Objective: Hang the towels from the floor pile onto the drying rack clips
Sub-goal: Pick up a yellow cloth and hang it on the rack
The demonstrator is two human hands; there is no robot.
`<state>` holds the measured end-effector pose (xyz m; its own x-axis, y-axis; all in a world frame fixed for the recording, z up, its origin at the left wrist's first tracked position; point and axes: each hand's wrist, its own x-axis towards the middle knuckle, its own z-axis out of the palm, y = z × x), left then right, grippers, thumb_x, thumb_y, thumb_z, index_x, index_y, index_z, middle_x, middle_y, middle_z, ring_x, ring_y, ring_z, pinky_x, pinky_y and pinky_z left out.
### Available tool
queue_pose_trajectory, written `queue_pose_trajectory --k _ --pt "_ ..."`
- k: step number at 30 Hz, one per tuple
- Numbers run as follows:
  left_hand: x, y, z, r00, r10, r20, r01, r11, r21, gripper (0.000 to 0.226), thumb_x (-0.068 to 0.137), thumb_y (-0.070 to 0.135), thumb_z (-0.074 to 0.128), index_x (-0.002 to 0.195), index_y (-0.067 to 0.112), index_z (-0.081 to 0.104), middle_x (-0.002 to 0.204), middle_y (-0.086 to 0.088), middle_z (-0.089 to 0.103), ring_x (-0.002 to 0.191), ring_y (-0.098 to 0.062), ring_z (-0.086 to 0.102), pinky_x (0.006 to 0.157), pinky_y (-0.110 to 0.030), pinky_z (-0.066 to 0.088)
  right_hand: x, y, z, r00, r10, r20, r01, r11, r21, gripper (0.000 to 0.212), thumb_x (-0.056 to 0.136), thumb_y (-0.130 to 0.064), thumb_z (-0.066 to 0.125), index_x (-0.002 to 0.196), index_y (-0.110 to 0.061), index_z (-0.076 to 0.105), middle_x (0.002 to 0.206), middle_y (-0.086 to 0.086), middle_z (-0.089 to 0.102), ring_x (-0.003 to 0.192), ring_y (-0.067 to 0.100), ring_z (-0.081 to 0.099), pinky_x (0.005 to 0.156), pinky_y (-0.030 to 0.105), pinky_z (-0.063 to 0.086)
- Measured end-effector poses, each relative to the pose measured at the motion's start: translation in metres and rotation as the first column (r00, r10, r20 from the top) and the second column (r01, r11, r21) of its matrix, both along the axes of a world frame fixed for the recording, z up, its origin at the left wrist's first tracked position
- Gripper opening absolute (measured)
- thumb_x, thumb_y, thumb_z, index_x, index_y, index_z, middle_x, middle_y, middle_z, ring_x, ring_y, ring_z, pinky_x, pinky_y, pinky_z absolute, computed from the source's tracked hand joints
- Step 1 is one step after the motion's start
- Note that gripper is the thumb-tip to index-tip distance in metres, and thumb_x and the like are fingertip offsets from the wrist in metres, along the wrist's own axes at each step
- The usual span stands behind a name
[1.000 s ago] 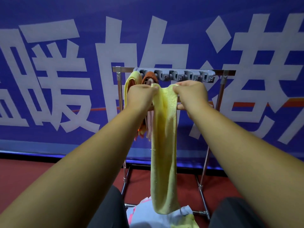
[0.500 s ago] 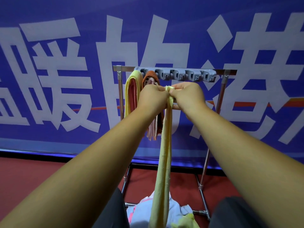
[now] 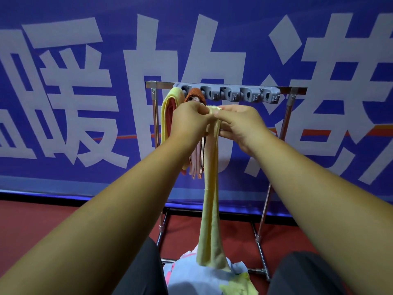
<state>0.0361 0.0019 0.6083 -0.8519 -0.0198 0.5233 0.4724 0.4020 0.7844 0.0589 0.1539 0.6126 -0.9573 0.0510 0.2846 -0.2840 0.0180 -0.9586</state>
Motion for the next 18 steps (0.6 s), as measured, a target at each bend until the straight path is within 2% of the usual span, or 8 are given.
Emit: queue_pose_trajectory --k 4,5,7,9,11,12,14,18 --pt "-0.011 -0.004 -0.002 0.994 0.11 0.0 -0.109 0.986 -0.125 0.042 0.083 0.054 0.083 0.1 0.019 0.069 0.084 0.004 0.07 0.076 -0.011 0.07 0.063 -0.034 0.061 -0.001 -0.004 0.001 0.999 -0.019 0.031 0.023 0.99 -0.139 0.02 0.101 -0.011 0.07 0.12 -0.006 0.071 0.101 0.015 0.082 0.094 0.028 0.081 0.091 0.048 0.065" --pt "-0.013 -0.007 -0.003 0.996 0.093 0.019 -0.09 0.989 -0.115 0.052 0.079 0.063 0.083 0.101 0.018 0.069 0.083 0.006 0.07 0.077 -0.01 0.069 0.064 -0.032 0.056 -0.002 -0.005 0.002 0.999 -0.012 0.044 0.02 0.984 -0.179 0.021 0.102 -0.01 0.069 0.122 -0.005 0.07 0.102 0.016 0.081 0.094 0.029 0.081 0.091 0.049 0.065" --pt "-0.012 -0.014 -0.005 0.994 -0.032 0.106 0.033 0.999 -0.001 0.065 0.072 0.072 0.083 0.108 0.019 0.072 0.09 0.006 0.076 0.083 -0.008 0.073 0.076 -0.03 0.056 -0.002 -0.005 0.006 0.998 0.014 0.06 0.001 0.97 -0.244 0.022 0.102 -0.01 0.068 0.123 -0.004 0.069 0.104 0.017 0.081 0.096 0.031 0.081 0.091 0.05 0.065" --pt "-0.008 -0.023 -0.008 0.958 -0.193 0.213 0.175 0.98 0.099 0.066 0.075 0.07 0.082 0.118 0.02 0.073 0.105 0.006 0.079 0.097 -0.008 0.075 0.091 -0.033 0.057 -0.001 -0.004 0.008 0.996 0.043 0.073 -0.02 0.957 -0.29 0.023 0.103 -0.01 0.066 0.124 -0.004 0.07 0.108 0.017 0.081 0.098 0.032 0.08 0.09 0.052 0.065" --pt "-0.007 -0.033 -0.014 0.893 -0.318 0.319 0.27 0.944 0.188 0.075 0.076 0.07 0.082 0.126 0.015 0.071 0.115 0.002 0.079 0.111 -0.02 0.073 0.102 -0.043 0.057 -0.001 -0.002 0.01 0.995 0.06 0.074 -0.035 0.953 -0.301 0.024 0.104 -0.011 0.064 0.126 -0.004 0.071 0.11 0.017 0.08 0.1 0.033 0.08 0.09 0.053 0.064" --pt "-0.005 -0.038 -0.016 0.853 -0.385 0.351 0.313 0.917 0.247 0.07 0.08 0.064 0.082 0.126 0.012 0.071 0.116 -0.002 0.079 0.113 -0.025 0.074 0.101 -0.045 0.058 -0.002 -0.001 0.011 0.996 0.061 0.068 -0.039 0.956 -0.291 0.025 0.104 -0.012 0.064 0.126 -0.004 0.071 0.111 0.017 0.08 0.101 0.033 0.08 0.091 0.054 0.064" --pt "-0.001 -0.045 -0.018 0.789 -0.49 0.371 0.389 0.866 0.315 0.054 0.091 0.048 0.078 0.125 0.007 0.072 0.114 -0.006 0.079 0.108 -0.027 0.075 0.09 -0.039 0.062 -0.003 0.002 0.014 0.997 0.058 0.06 -0.04 0.963 -0.266 0.024 0.104 -0.012 0.064 0.125 -0.004 0.072 0.112 0.016 0.08 0.104 0.033 0.079 0.094 0.055 0.063" --pt "0.009 -0.049 -0.016 0.745 -0.572 0.344 0.489 0.819 0.301 0.044 0.1 0.04 0.07 0.129 0.007 0.069 0.11 -0.006 0.074 0.096 -0.022 0.072 0.083 -0.035 0.059 -0.002 0.006 0.013 0.996 0.05 0.069 -0.033 0.971 -0.237 0.024 0.103 -0.013 0.066 0.125 -0.005 0.073 0.114 0.016 0.08 0.107 0.034 0.078 0.09 0.049 0.065"
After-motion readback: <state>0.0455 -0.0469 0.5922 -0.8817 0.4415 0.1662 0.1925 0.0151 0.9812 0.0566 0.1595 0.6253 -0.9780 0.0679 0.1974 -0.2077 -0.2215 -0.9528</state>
